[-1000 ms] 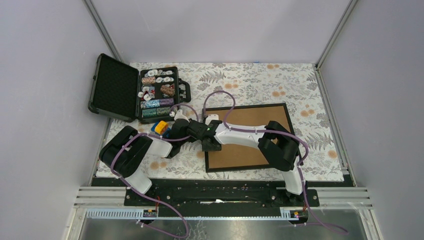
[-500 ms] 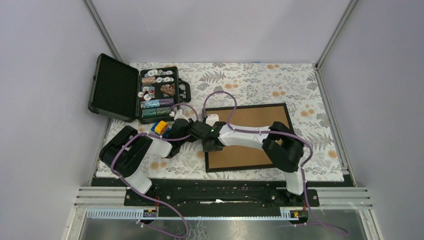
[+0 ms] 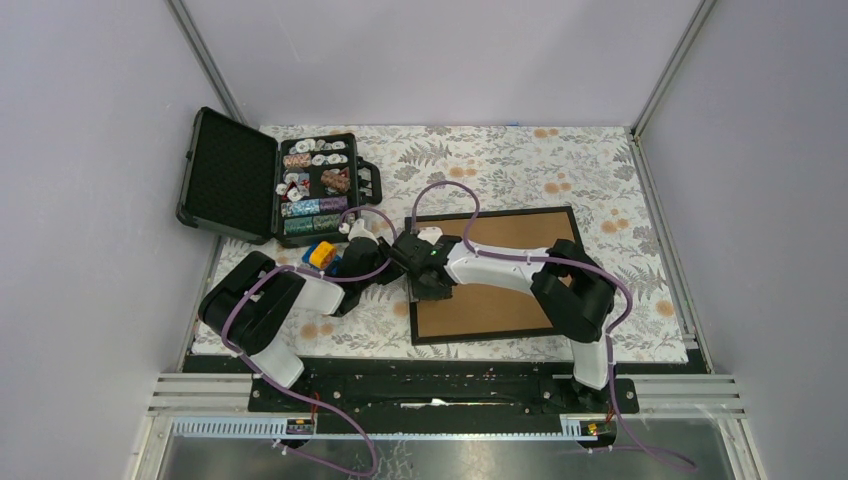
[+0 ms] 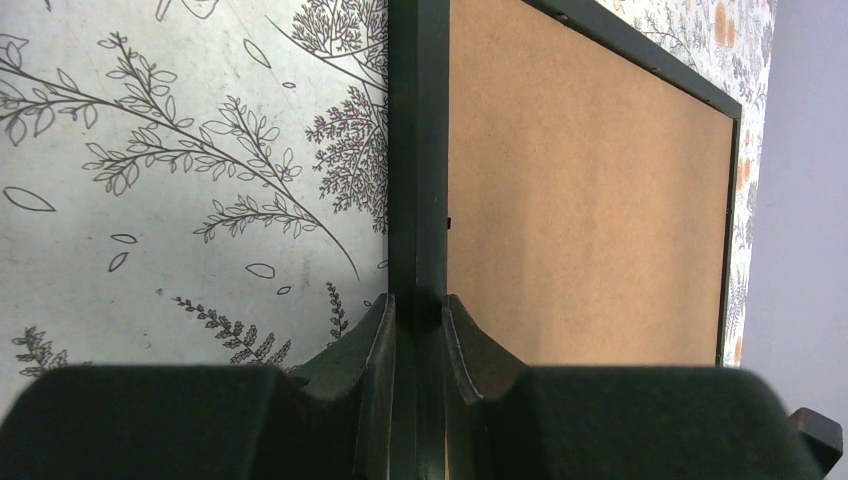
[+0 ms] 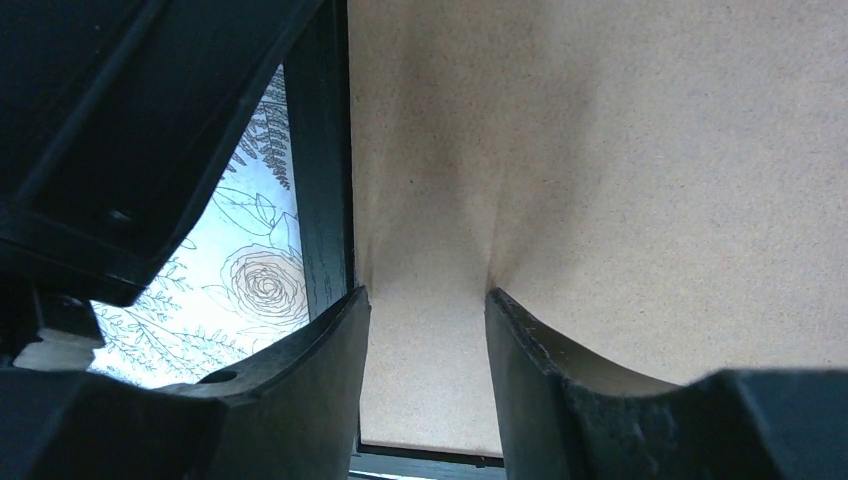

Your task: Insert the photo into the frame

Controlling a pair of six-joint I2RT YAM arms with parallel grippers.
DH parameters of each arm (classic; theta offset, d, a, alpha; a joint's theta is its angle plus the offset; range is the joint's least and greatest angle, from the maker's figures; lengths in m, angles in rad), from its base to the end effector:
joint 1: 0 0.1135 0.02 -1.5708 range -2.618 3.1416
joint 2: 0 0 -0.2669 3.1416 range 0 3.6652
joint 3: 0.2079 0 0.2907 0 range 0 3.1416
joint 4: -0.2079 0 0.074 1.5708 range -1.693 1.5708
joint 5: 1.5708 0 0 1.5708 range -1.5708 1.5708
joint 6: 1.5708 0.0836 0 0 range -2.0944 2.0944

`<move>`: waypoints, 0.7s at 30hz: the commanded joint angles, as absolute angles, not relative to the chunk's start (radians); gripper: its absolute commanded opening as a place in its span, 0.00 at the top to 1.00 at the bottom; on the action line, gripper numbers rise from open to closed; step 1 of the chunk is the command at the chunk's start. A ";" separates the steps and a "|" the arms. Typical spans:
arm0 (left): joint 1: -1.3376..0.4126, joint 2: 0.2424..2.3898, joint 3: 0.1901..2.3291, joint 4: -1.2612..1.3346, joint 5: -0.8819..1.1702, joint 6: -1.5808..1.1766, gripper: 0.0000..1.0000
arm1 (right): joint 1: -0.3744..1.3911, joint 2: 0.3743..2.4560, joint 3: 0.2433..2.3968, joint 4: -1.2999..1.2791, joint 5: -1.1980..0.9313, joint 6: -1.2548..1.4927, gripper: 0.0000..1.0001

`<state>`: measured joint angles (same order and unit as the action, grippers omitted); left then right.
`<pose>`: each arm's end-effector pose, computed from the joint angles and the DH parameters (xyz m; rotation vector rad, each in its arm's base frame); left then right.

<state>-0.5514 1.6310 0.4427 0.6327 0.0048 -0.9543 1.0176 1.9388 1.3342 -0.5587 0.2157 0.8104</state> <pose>0.2824 -0.1742 0.0553 -0.4493 2.2150 -0.8635 0.2495 0.3699 0.1073 -0.2201 2.7042 0.2645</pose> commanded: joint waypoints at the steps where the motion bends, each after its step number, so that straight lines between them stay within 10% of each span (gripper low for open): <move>1: -0.543 1.683 0.394 0.404 -0.032 -0.910 1.00 | 1.039 2.009 1.369 -0.616 0.190 0.801 0.46; 21: -0.544 1.684 0.396 0.399 -0.034 -0.910 1.00 | 1.012 1.909 1.236 -0.498 0.109 0.869 0.35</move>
